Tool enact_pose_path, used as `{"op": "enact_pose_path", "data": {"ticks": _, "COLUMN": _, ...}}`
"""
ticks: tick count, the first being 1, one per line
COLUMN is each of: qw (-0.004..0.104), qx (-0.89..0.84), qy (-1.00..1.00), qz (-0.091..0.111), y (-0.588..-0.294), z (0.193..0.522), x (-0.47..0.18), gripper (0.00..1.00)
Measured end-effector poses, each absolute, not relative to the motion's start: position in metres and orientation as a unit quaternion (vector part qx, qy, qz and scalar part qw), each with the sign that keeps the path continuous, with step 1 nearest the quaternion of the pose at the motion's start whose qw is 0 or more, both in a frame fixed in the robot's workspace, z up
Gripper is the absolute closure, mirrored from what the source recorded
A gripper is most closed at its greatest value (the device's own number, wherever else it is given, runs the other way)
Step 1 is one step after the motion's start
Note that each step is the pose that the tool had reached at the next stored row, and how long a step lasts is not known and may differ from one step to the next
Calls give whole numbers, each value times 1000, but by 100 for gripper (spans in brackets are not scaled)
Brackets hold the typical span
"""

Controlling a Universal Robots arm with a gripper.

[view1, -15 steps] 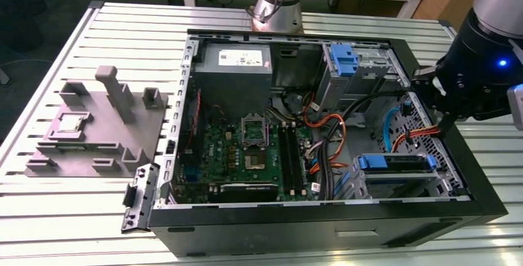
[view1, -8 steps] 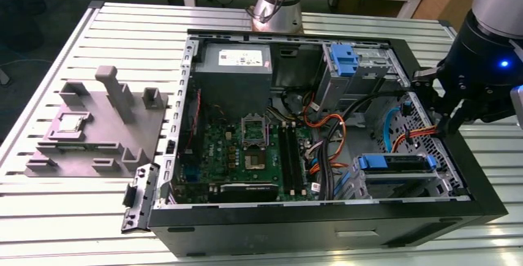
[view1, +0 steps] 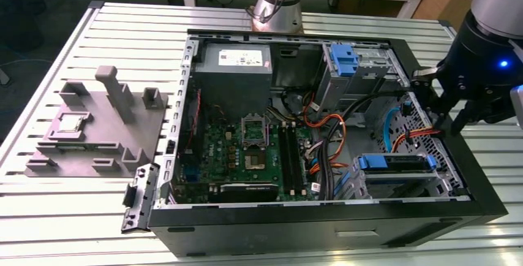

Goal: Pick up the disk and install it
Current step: 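Insert the first disk wire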

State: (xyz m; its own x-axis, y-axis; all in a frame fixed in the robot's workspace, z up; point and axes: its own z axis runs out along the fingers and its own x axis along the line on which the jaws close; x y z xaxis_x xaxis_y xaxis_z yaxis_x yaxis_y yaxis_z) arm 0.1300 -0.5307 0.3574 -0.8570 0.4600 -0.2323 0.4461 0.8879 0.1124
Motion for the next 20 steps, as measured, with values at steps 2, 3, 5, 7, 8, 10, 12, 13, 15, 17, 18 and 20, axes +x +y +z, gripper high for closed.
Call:
{"op": "enact_pose_path", "data": {"ticks": 2, "qw": 127, "qx": 235, "qy": 963, "qz": 27, "y": -530, "z": 357, "x": 130, "gripper": 69}}
{"op": "enact_pose_path", "data": {"ticks": 3, "qw": 127, "qx": 235, "qy": 963, "qz": 27, "y": -530, "z": 356, "x": 128, "gripper": 69}}
{"op": "enact_pose_path", "data": {"ticks": 5, "qw": 127, "qx": 235, "qy": 963, "qz": 27, "y": -530, "z": 355, "x": 127, "gripper": 69}}
{"op": "enact_pose_path", "data": {"ticks": 7, "qw": 127, "qx": 235, "qy": 963, "qz": 27, "y": -528, "z": 353, "x": 127, "gripper": 69}}
{"op": "enact_pose_path", "data": {"ticks": 8, "qw": 128, "qx": 234, "qy": 963, "qz": 26, "y": -527, "z": 353, "x": 127, "gripper": 69}}
{"op": "enact_pose_path", "data": {"ticks": 10, "qw": 129, "qx": 234, "qy": 963, "qz": 23, "y": -524, "z": 351, "x": 127, "gripper": 69}}
{"op": "enact_pose_path", "data": {"ticks": 12, "qw": 131, "qx": 233, "qy": 964, "qz": 19, "y": -522, "z": 351, "x": 128, "gripper": 69}}
{"op": "enact_pose_path", "data": {"ticks": 13, "qw": 131, "qx": 233, "qy": 964, "qz": 18, "y": -521, "z": 351, "x": 129, "gripper": 69}}
{"op": "enact_pose_path", "data": {"ticks": 15, "qw": 132, "qx": 232, "qy": 964, "qz": 15, "y": -520, "z": 350, "x": 131, "gripper": 69}}
{"op": "enact_pose_path", "data": {"ticks": 17, "qw": 132, "qx": 232, "qy": 964, "qz": 14, "y": -520, "z": 349, "x": 131, "gripper": 69}}
{"op": "enact_pose_path", "data": {"ticks": 18, "qw": 133, "qx": 232, "qy": 963, "qz": 14, "y": -520, "z": 349, "x": 131, "gripper": 69}}
{"op": "enact_pose_path", "data": {"ticks": 20, "qw": 133, "qx": 232, "qy": 963, "qz": 14, "y": -519, "z": 348, "x": 131, "gripper": 69}}
